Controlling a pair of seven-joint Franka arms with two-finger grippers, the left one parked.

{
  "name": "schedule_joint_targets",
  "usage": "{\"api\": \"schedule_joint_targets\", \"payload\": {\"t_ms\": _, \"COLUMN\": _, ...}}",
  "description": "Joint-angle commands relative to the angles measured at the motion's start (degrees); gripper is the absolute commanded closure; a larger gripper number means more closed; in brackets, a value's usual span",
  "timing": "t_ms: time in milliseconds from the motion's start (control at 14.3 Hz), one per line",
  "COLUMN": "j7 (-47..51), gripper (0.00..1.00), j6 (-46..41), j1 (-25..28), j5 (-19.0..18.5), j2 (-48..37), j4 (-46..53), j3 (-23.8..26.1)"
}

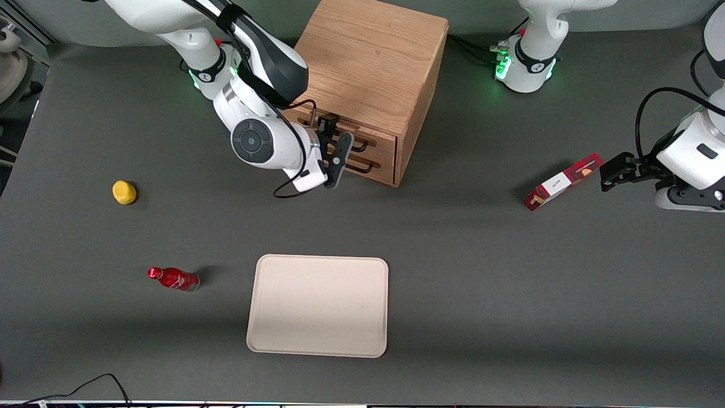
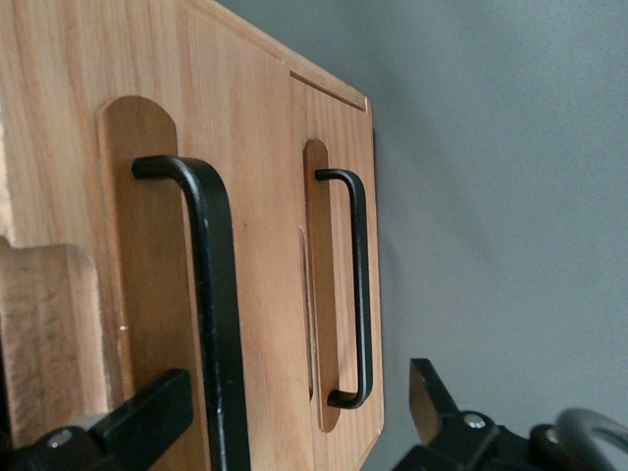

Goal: Close top drawer
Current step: 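Press the drawer front flush with the right gripper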

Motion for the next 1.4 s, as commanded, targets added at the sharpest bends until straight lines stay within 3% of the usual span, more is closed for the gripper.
{"api": "schedule_joint_targets", "payload": {"t_ms": 0, "j7": 1.5, "gripper": 0.0, "j6": 0.9, "j1": -0.3, "j5": 2.8, "j2": -2.9, "j4": -4.3, "j3": 2.0}}
{"api": "schedule_joint_targets", "payload": {"t_ms": 699, "j7": 1.9, "gripper": 0.0, "j6": -2.4, "j1": -2.6, "j5": 2.7, "j2": -1.3, "j4": 4.5, "j3": 0.9}}
{"api": "schedule_joint_targets", "payload": {"t_ms": 909, "j7": 7.4, "gripper": 0.0, "j6": -5.7, "j1": -3.2, "j5": 2.7, "j2": -2.6, "j4": 6.2, "j3": 1.0}}
{"api": "schedule_joint_targets", "payload": {"t_ms": 1049, "j7": 14.3, "gripper": 0.0, "j6": -7.4, "j1": -2.9, "j5": 1.3, "j2": -7.3, "j4": 7.1, "j3": 0.9}}
{"api": "schedule_joint_targets", "payload": {"t_ms": 1189, "j7": 22.2, "gripper": 0.0, "j6": -9.3, "j1": -3.0, "j5": -6.6, "j2": -13.8, "j4": 7.0, "j3": 1.3}}
{"api": "schedule_joint_targets", "payload": {"t_ms": 1329, "j7": 22.6, "gripper": 0.0, "j6": -16.9, "j1": -4.4, "j5": -8.8, "j2": -20.3, "j4": 7.0, "j3": -0.6}}
